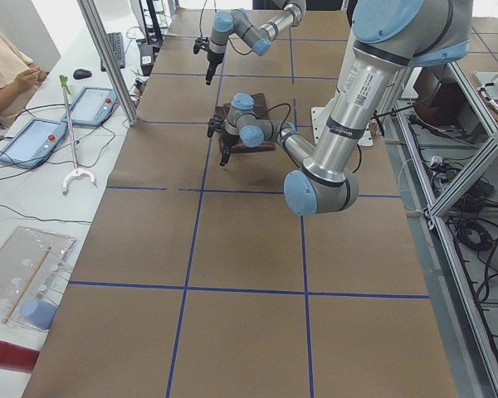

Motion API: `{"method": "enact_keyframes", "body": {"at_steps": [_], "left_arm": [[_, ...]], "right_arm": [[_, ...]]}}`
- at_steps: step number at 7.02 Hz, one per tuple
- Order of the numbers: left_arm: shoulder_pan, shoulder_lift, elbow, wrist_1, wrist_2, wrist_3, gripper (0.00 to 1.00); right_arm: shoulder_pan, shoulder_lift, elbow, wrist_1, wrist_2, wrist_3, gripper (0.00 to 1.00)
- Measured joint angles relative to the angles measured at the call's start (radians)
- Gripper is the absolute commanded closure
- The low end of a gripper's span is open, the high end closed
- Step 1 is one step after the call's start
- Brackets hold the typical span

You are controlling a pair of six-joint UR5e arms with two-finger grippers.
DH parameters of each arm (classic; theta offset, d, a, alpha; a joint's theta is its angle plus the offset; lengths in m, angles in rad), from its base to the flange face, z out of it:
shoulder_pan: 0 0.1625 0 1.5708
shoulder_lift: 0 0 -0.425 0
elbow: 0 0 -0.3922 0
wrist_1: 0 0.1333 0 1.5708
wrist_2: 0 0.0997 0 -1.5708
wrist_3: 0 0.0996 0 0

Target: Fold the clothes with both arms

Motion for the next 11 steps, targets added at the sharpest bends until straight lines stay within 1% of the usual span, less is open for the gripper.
{"method": "enact_keyframes", "body": {"at_steps": [3, 4, 5, 6, 7, 8, 9, 10, 11], "left_arm": [[-0.007, 0.008, -0.004, -0.001, 0.005, 0.01, 0.0], [-0.023, 0.008, -0.021, 0.0, 0.002, 0.043, 0.0], [-0.051, 0.01, -0.063, 0.018, -0.002, 0.1, 0.0], [-0.08, 0.011, -0.137, 0.082, -0.011, 0.169, 0.0], [-0.111, 0.027, -0.251, 0.189, -0.047, 0.24, 0.0], [-0.144, 0.074, -0.378, 0.276, -0.097, 0.306, 0.0], [-0.193, 0.148, -0.499, 0.329, -0.15, 0.391, 0.0], [-0.268, 0.219, -0.573, 0.351, -0.21, 0.506, 0.0], [-0.366, 0.279, -0.603, 0.359, -0.272, 0.653, 0.0]], "right_arm": [[-0.007, -0.005, 0.004, 0.002, -0.003, 0.0, 0.0], [-0.008, -0.006, 0.008, 0.001, -0.001, -0.001, 0.0], [-0.007, -0.007, 0.025, -0.023, 0.008, -0.015, 0.0], [0.004, -0.015, 0.074, -0.092, 0.022, -0.065, 0.0], [0.028, -0.043, 0.176, -0.206, 0.041, -0.149, 0.0], [0.066, -0.086, 0.289, -0.326, 0.072, -0.243, 0.0], [0.125, -0.155, 0.4, -0.419, 0.117, -0.371, 0.0], [0.201, -0.255, 0.479, -0.461, 0.163, -0.519, 0.0], [0.292, -0.366, 0.519, -0.472, 0.199, -0.687, 0.0]]}}
